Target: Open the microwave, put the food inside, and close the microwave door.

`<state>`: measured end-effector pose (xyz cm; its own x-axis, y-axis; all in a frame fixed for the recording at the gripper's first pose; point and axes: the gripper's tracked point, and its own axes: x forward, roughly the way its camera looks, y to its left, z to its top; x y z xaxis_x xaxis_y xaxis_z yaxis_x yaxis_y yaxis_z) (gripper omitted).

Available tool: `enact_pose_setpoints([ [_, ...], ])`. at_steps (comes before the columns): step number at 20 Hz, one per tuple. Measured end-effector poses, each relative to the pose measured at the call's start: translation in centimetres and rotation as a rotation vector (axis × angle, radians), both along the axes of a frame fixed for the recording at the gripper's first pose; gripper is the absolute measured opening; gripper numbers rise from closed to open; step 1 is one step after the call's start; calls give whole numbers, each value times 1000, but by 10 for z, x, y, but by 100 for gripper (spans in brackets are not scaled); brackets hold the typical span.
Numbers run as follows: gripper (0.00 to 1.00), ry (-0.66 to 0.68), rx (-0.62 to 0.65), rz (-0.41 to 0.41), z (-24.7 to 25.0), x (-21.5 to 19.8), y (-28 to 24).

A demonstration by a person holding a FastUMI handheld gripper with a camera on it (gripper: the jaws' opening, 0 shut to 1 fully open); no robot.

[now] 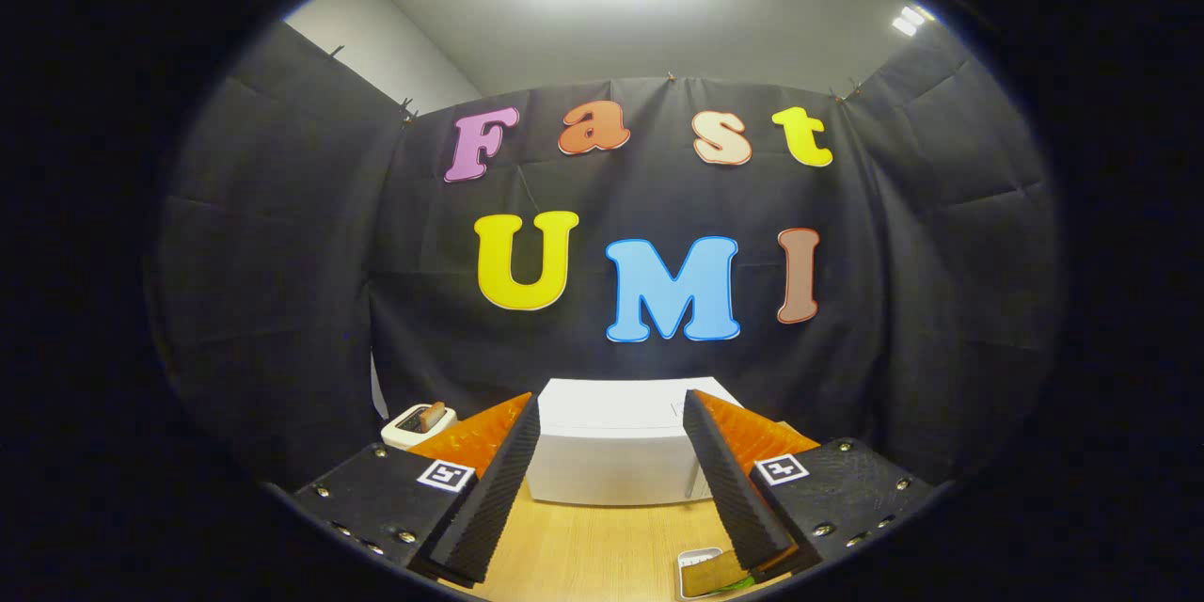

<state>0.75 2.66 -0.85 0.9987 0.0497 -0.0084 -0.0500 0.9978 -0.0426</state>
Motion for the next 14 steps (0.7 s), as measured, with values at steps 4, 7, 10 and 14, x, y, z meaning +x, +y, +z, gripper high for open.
enact_pose_setpoints([
  [4,93,-1,-10,1,-1,0,-4],
  [7,93,-4,-13,-1,-4,3,-6],
  [10,93,-1,-4,5,-8,6,-7],
  [14,93,-5,14,15,-19,20,-10],
])
